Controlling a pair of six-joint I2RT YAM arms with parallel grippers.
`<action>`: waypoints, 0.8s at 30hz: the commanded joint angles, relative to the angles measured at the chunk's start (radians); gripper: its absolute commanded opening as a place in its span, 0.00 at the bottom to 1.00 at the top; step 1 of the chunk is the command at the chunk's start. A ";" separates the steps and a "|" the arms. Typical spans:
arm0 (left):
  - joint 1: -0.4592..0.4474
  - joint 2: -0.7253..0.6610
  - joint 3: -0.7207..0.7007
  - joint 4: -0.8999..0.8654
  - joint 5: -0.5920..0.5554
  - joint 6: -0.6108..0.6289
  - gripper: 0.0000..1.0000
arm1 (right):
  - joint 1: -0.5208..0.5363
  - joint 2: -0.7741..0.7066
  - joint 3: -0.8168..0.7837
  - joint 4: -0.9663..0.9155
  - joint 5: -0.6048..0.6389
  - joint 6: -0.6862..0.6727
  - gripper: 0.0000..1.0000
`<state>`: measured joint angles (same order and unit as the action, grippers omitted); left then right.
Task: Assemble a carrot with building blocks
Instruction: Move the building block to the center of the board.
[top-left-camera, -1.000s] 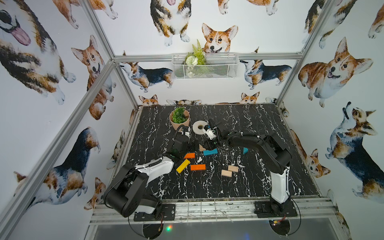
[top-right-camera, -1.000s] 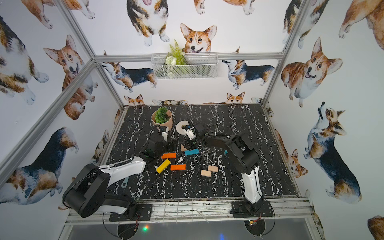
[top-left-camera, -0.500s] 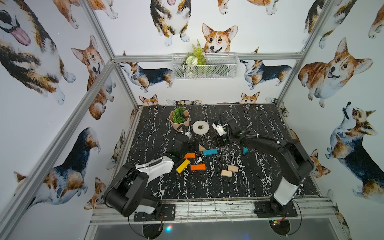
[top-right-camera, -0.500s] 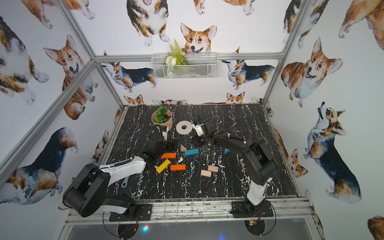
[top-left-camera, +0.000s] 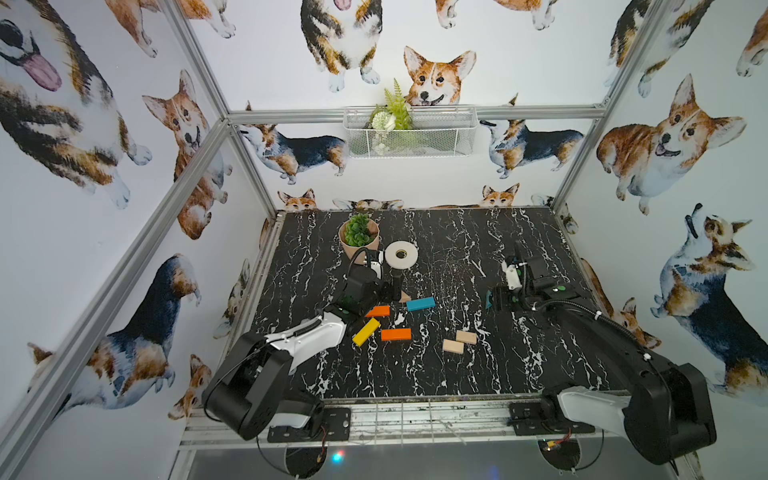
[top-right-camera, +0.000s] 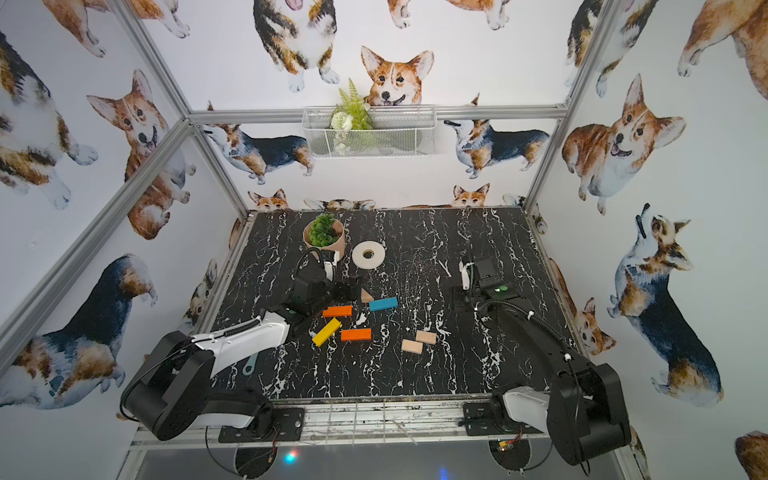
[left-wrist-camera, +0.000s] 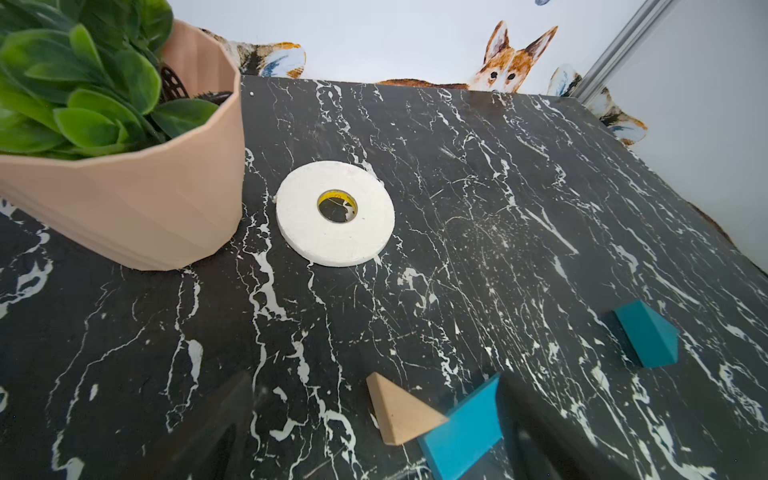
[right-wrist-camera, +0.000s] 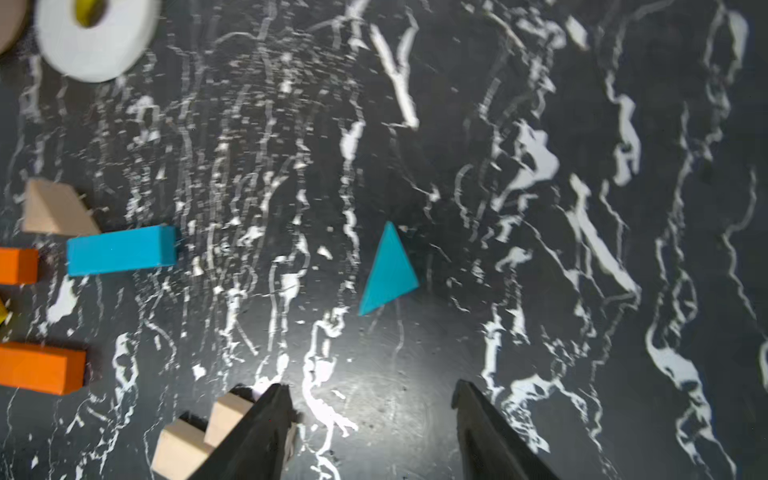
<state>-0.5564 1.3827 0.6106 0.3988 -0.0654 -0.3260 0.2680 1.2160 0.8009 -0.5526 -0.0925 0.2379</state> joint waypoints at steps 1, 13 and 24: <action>0.003 -0.019 -0.009 0.015 -0.011 -0.006 0.94 | -0.035 0.036 0.030 -0.062 -0.092 -0.018 0.69; 0.002 -0.011 -0.003 0.011 -0.011 0.004 0.94 | -0.061 0.191 0.020 0.085 -0.162 0.017 0.74; 0.002 0.008 0.006 0.009 -0.007 0.007 0.94 | -0.064 0.334 0.085 0.104 -0.138 0.024 0.73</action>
<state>-0.5556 1.3857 0.6048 0.3985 -0.0704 -0.3195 0.2047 1.5307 0.8688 -0.4652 -0.2390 0.2592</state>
